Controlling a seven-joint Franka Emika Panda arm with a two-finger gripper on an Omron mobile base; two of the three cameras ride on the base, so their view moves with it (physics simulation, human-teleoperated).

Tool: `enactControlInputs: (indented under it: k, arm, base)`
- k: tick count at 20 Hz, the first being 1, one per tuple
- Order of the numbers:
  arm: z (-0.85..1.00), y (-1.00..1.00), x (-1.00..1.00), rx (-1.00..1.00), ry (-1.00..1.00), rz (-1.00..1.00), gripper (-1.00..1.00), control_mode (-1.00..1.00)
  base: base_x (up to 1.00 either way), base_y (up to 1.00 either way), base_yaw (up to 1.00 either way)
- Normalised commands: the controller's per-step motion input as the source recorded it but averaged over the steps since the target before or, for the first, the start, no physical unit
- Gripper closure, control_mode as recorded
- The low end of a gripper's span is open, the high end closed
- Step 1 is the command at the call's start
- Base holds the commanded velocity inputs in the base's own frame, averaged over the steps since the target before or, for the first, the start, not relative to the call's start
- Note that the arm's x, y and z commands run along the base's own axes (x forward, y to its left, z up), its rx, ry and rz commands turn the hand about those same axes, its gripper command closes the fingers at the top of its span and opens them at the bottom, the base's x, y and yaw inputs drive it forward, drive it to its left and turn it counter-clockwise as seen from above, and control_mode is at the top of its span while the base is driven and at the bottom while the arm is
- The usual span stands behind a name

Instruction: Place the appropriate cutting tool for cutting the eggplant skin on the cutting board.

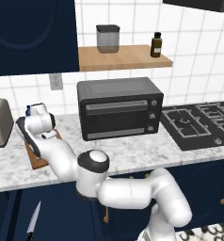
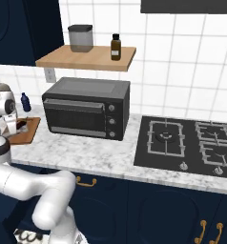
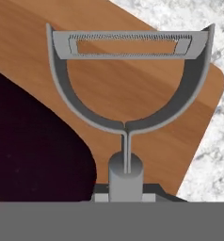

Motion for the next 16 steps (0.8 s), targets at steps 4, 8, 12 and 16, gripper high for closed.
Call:
enactControlInputs:
  k: [4, 8, 12, 16]
  arm:
    - [-0.33, -0.03, -0.08, 0.00, -0.08, 0.00, -1.00, -1.00]
    - [-0.01, -0.36, -0.60, 0.06, -0.15, 0.00, -1.00, -1.00]
    - [0.00, -0.58, -0.84, 0.12, -0.26, -0.02, -1.00, -1.00]
    - [0.04, -0.66, -0.86, 0.12, -0.28, -0.04, -1.00, -1.00]
  base:
    - [0.00, 0.00, 0.00]
    - [0.00, 0.00, 0.00]
    - [0.00, 0.00, 0.00]
    - [0.00, 0.00, 0.00]
